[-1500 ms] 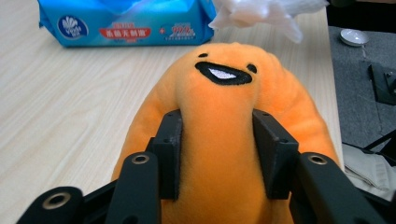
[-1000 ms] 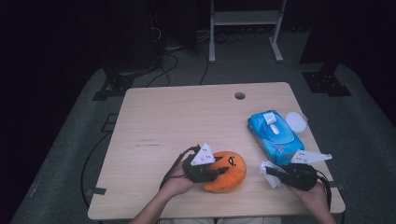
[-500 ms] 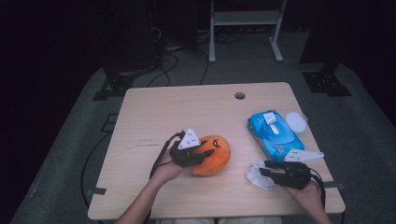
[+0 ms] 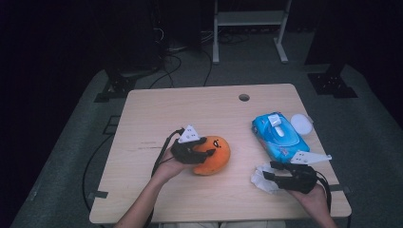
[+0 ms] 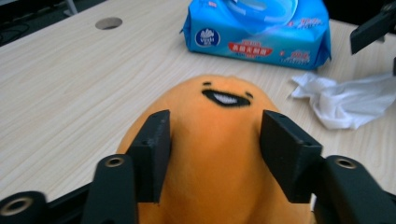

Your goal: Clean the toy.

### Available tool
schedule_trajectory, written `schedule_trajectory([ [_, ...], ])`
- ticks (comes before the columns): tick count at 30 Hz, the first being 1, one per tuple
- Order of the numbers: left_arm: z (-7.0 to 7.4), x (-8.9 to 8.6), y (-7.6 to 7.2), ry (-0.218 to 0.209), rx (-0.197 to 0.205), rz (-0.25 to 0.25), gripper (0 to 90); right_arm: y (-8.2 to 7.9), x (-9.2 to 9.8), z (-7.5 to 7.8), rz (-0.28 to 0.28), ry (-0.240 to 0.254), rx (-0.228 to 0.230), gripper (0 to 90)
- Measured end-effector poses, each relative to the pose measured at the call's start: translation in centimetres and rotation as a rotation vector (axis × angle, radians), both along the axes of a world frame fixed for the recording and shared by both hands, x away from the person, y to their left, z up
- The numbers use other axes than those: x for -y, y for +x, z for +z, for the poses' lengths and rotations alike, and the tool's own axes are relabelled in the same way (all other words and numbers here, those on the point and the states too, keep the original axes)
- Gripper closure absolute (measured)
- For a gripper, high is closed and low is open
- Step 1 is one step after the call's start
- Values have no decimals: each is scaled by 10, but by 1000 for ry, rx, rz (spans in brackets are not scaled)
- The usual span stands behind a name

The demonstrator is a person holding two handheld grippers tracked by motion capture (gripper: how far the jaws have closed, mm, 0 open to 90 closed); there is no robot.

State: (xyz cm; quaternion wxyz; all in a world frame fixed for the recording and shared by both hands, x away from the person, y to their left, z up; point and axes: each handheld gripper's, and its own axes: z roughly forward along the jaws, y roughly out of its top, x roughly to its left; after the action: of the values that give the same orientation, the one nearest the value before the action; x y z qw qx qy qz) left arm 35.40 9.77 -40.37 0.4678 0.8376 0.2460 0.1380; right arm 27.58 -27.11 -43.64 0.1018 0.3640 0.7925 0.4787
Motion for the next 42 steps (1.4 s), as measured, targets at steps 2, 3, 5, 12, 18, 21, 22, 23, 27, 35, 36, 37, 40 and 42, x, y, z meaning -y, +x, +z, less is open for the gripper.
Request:
schedule_trajectory([
  [2,3,-3,-3,5,12,11,376,-1,0,1,-5,3,2,424],
  [3,4,-5,-4,7,13,12,362,-1,0,2,-7,2,5,420],
  [5,5,-8,-6,-8,12,16,335,0,1,3,-12,3,9,413],
  [12,4,-19,-11,-17,7,33,283,1,2,1,-22,2,5,403],
  [18,8,-29,-16,-16,10,43,267,1,5,1,-37,7,3,395],
  [21,9,-33,-20,-13,10,46,257,0,6,2,-39,5,7,393],
  [22,9,-35,-21,-12,11,48,253,-1,6,2,-39,4,8,392],
  [23,9,-37,-22,-11,13,51,252,-1,6,2,-41,6,8,390],
  [27,6,-46,-24,-16,1,68,244,0,8,2,-49,12,5,383],
  [35,-2,-64,-28,-7,-19,103,231,0,9,2,-57,12,2,378],
  [36,-3,-66,-29,-15,-22,108,230,0,9,2,-58,12,1,377],
  [37,-5,-68,-30,-13,-25,112,229,-1,9,2,-58,11,2,376],
  [40,-9,-73,-32,-11,-31,119,227,-1,8,2,-59,10,2,374],
  [42,-12,-76,-32,-12,-37,129,222,0,8,2,-60,11,0,371],
])
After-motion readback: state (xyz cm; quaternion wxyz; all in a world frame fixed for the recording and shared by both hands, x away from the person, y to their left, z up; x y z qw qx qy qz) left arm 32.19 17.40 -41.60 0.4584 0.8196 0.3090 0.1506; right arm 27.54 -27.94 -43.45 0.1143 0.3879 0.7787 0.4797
